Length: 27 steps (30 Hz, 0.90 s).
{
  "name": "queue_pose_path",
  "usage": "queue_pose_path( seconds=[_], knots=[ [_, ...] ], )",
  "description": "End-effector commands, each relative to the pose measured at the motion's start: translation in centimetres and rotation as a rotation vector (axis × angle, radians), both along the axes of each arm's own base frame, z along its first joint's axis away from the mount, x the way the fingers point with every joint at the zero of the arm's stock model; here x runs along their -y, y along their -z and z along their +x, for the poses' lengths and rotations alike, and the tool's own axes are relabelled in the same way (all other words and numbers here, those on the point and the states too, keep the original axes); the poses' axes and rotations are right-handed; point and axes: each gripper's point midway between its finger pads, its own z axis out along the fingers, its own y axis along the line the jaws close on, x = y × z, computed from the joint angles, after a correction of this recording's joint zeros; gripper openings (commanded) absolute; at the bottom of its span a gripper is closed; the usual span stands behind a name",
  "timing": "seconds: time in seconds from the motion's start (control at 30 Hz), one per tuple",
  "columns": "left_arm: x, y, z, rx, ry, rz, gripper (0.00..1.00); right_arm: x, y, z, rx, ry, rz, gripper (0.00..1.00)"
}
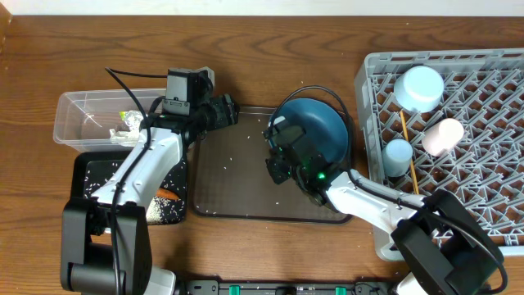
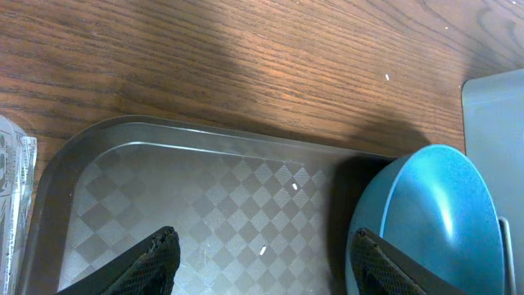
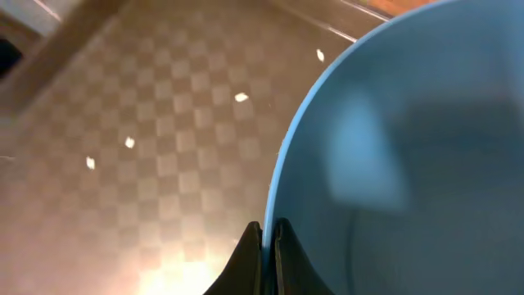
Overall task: Sort waste into correct bins and load items into the dishwasher rack
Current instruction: 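Lift the blue plate and carry it right over the dish rack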
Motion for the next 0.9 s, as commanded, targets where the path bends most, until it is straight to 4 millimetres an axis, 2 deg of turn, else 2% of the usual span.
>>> queue_pose_path(
  seconds=[0.0, 0.17, 0.27, 0.3, 0.4, 0.5, 0.67, 0.87],
  knots=[
    [-0.1, 0.2, -0.1, -0.002, -0.008, 0.009, 0.69, -2.1, -2.7, -1.5, -0.034, -0.081, 0.13, 0.01],
    [-0.1, 0.2, -0.1, -0.002, -0.008, 0.009, 0.7, -1.1, -10.6, -0.9, 0.104, -0.065, 0.24, 0.01],
    [-0.1, 0.2, -0.1, -0.002, -0.008, 0.009, 0.7, 0.7, -15.2, -1.2, 0.18, -0.043, 0.295, 0.01],
    [-0.1, 0.2, -0.1, -0.002, -0.008, 0.009, 0.87, 1.4, -16.5, -1.3, 0.2, -0.033, 0.308, 0.01],
    [-0.1, 0.2, -0.1, -0.002, -0.008, 0.009, 0.96, 4.0, -20.2, -2.0, 0.26, 0.002, 0.344, 0.01],
    [-0.1, 0.2, -0.1, -0.002, -0.008, 0.009, 0.98, 6.9, -23.0, -2.8, 0.311, 0.049, 0.367, 0.01],
    [-0.1, 0.2, -0.1, -0.002, -0.008, 0.009, 1.0, 13.2, -26.8, -4.4, 0.406, 0.178, 0.387, 0.01],
    [-0.1, 0.2, -0.1, -0.002, -0.008, 0.009, 0.98, 20.4, -29.7, -6.8, 0.55, 0.345, 0.345, 0.01]
  ],
)
